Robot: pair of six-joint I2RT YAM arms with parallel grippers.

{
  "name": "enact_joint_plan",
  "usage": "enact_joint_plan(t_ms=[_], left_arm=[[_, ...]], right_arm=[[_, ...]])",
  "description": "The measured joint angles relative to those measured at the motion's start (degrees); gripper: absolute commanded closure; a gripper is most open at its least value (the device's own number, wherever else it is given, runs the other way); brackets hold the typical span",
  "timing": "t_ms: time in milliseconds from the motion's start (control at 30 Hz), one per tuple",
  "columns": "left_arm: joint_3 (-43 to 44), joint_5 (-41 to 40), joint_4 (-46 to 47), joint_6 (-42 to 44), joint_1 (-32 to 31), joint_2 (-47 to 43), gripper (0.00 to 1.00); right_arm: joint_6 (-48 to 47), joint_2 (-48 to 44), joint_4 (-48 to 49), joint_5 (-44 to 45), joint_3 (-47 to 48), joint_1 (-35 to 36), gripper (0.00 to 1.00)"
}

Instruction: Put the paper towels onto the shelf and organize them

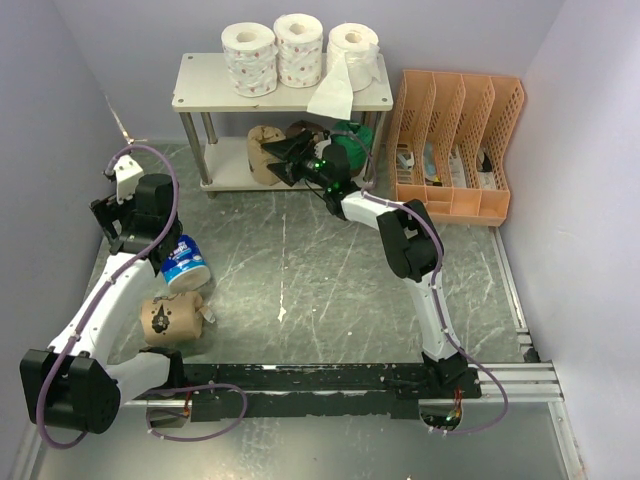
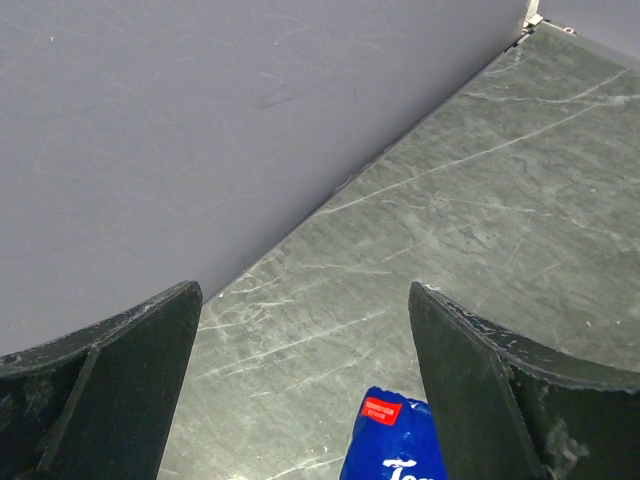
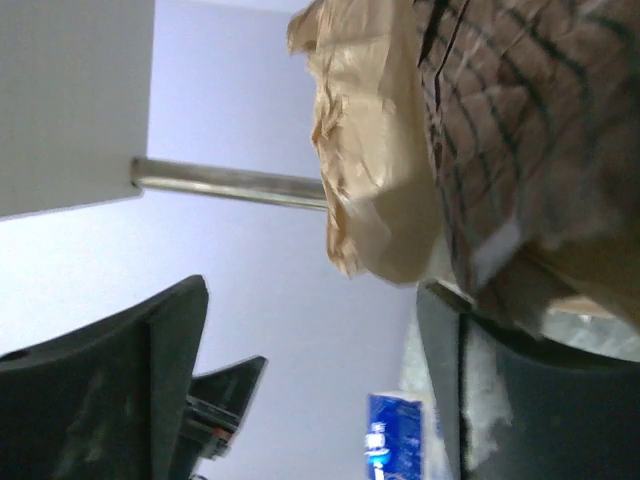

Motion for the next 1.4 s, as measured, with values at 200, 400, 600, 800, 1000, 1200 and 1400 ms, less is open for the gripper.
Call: enact_joint_plan(t_ms=[200,400,600,800,1000,1200,1400], left_arm=[[0.0,0.0,0.0,0.0,0.0,0.0,0.04],[0.0,0.7,-0.2,-0.3,0.0,-0.1,0.04],[1.1,6.4,-2.3,-4.6,0.1,-4.0,0.04],[1.5,9.8,-2.2,-8.3,0.1,-10.6,0.04],[-0.5,15.2,2.5,-3.9,0.0,-16.2,0.04],[4.0,34.8,-1.7,5.9,-0.9,-9.8,0.04],[12.9,39.5,-13.3,8.5,-5.4,0.9,0.04]], right_arm=[[-2.9,-0.2,-0.5,-1.2,-0.4,0.0,0.0],[-19.2,-5.6,-17.0,0.1,0.4,2.8,0.0],[-44.7,-21.7,-27.2,4.7,-8.2,15.3,0.0],[-70.2,-35.5,-21.7,-0.5,-30.9,20.5,0.0],[-97.1,-36.0,-33.7,-3.2,-40.6,17.5,0.0],[-113.8,-46.4,-54.1,-2.6,-43.9,10.7,0.0],[-116.7,-61.8,-62.1,-2.8,-47.1,-9.2,0.0]])
